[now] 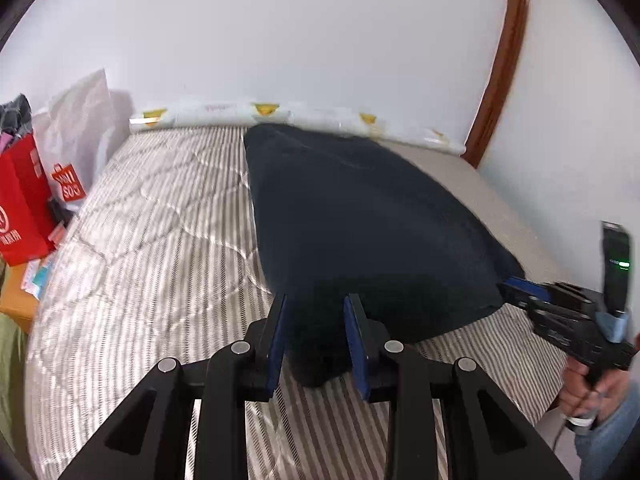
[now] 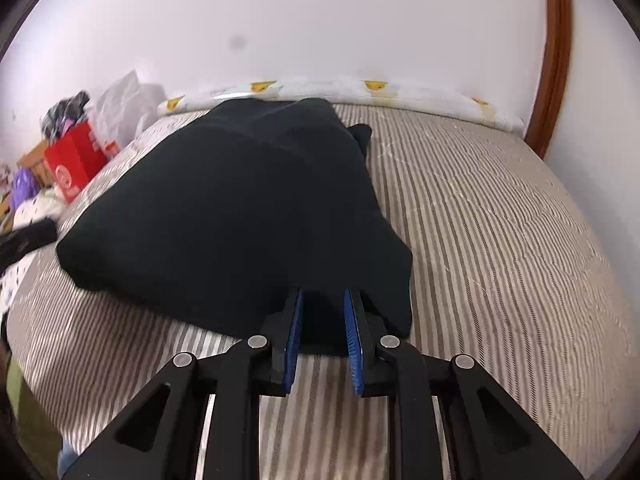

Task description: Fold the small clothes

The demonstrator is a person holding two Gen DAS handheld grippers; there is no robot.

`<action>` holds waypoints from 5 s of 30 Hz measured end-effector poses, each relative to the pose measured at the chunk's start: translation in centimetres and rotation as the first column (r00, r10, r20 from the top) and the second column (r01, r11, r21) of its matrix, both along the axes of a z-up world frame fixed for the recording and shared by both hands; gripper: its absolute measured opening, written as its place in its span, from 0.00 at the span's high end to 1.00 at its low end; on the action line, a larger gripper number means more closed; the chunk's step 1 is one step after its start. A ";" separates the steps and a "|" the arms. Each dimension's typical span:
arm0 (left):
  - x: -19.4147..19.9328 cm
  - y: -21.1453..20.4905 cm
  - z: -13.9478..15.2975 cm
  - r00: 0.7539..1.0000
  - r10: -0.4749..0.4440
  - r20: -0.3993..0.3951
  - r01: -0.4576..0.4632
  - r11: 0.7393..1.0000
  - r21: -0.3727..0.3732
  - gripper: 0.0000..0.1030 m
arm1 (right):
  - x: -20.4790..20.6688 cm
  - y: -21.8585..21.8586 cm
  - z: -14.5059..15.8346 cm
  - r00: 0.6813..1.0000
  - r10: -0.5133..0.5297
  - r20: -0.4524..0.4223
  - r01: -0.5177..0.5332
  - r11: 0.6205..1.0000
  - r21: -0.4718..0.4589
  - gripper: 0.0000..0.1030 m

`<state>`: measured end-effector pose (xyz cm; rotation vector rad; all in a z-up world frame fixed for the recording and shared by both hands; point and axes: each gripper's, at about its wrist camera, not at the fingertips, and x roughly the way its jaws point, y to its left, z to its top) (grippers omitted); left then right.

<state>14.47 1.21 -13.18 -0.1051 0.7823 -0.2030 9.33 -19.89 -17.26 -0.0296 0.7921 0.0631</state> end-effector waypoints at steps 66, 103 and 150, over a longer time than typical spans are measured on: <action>6.0 1.1 -1.5 0.992 -0.061 -0.115 0.060 0.998 -0.013 0.52 | 16.1 -8.2 4.5 0.991 0.133 0.007 -0.126 0.914 0.385 0.95; 1.5 -0.1 -0.4 0.998 0.026 -0.064 -0.021 0.997 0.073 0.50 | 6.7 -7.3 0.0 0.989 -0.099 -0.112 0.133 0.925 0.356 0.58; 0.7 0.9 -0.7 0.996 0.020 -0.090 -0.016 0.998 0.055 0.46 | 0.7 -2.0 1.0 0.993 -0.111 -0.045 0.115 0.986 0.122 0.76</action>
